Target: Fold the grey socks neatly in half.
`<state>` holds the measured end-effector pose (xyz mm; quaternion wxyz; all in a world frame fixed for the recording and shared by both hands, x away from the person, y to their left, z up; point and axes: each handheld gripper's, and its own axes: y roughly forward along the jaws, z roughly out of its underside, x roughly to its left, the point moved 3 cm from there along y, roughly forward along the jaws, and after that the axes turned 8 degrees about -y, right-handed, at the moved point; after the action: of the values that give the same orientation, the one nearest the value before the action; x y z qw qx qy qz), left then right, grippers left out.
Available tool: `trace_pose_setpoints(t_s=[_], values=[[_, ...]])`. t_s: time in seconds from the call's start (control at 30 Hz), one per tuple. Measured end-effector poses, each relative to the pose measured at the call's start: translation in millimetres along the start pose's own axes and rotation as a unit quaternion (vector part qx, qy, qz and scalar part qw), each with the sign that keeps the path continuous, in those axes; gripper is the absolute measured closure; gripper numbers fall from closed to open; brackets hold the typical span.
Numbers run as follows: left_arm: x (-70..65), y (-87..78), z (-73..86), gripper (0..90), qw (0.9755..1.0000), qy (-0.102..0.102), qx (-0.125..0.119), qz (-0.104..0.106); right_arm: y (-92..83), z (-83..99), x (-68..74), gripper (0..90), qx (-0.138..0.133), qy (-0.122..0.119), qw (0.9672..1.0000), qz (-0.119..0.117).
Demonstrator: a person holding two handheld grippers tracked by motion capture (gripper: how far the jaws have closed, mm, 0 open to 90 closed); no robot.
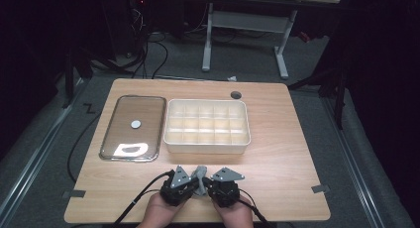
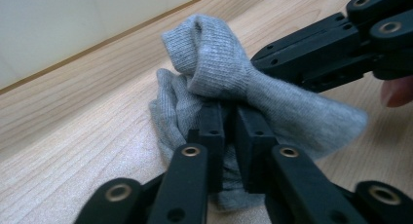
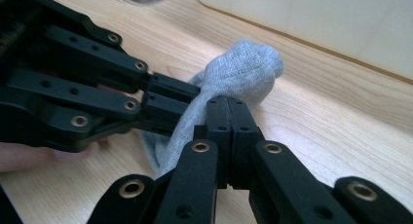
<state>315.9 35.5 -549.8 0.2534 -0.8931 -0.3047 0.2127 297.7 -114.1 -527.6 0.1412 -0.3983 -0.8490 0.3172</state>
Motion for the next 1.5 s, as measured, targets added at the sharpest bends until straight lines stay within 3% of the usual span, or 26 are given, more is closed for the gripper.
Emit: trace_pose_setpoints(t_s=[0.1, 0.17, 0.2, 0.27, 0.33, 0.43, 0.5, 0.67, 0.93, 1.17, 1.5], values=[[6.7, -15.9, -3.2, 64.9, 0.9983, -0.043, -0.027, 0.029, -1.0, 3.3, -3.0, 89.7, 0.007, 0.006, 0.9999, 0.007], [12.9, -35.0, -7.8, 64.3, 0.9965, -0.046, -0.066, 0.023, -2.1, 6.3, -5.7, 89.5, 0.01, 0.008, 0.9999, 0.007], [17.4, -41.5, -8.7, 70.5, 0.9966, -0.039, -0.07, 0.014, -3.7, 8.7, -6.5, 89.5, 0.015, 0.011, 0.9998, 0.006], [28.5, -43.1, -5.8, 74.5, 0.9983, -0.037, -0.045, -0.004, -4.3, 9.1, -6.8, 89.5, 0.015, 0.01, 0.9998, 0.005], [35.6, -34.1, 1.1, 80.0, 0.999, -0.04, 0.0, -0.021, -4.9, 9.5, -7.6, 89.5, 0.012, 0.01, 0.9999, 0.004], [28.8, -26.2, 5.5, 82.0, 0.9991, -0.023, 0.022, -0.027, -4.5, 9.8, -7.0, 89.5, 0.009, 0.013, 0.9999, 0.001], [23.3, -23.7, 6.1, 82.7, 0.9991, -0.013, 0.026, -0.03, -4.9, 9.8, -5.3, 89.5, 0.009, 0.014, 0.9999, -0.001], [17.2, -18.9, 7.0, 84.2, 0.9993, -0.023, 0.028, -0.012, -8.5, 6.6, -4.5, 89.4, 0.006, 0.011, 0.9999, 0.0], [5.5, -8.0, 3.0, 86.5, 0.9994, -0.021, 0.026, 0.005, -10.7, 1.1, -3.2, 89.4, 0.005, 0.0, 1.0, 0.007], [-3.9, 2.0, -3.6, 89.9, 0.9993, -0.012, 0.026, 0.023, -12.8, -2.1, -8.9, 89.4, 0.013, -0.013, 0.9997, 0.017], [-12.8, 7.7, -3.9, 89.9, 0.9986, 0.0, 0.034, 0.042, -13.5, 0.7, -3.5, 89.5, 0.02, -0.017, 0.9995, 0.015]])
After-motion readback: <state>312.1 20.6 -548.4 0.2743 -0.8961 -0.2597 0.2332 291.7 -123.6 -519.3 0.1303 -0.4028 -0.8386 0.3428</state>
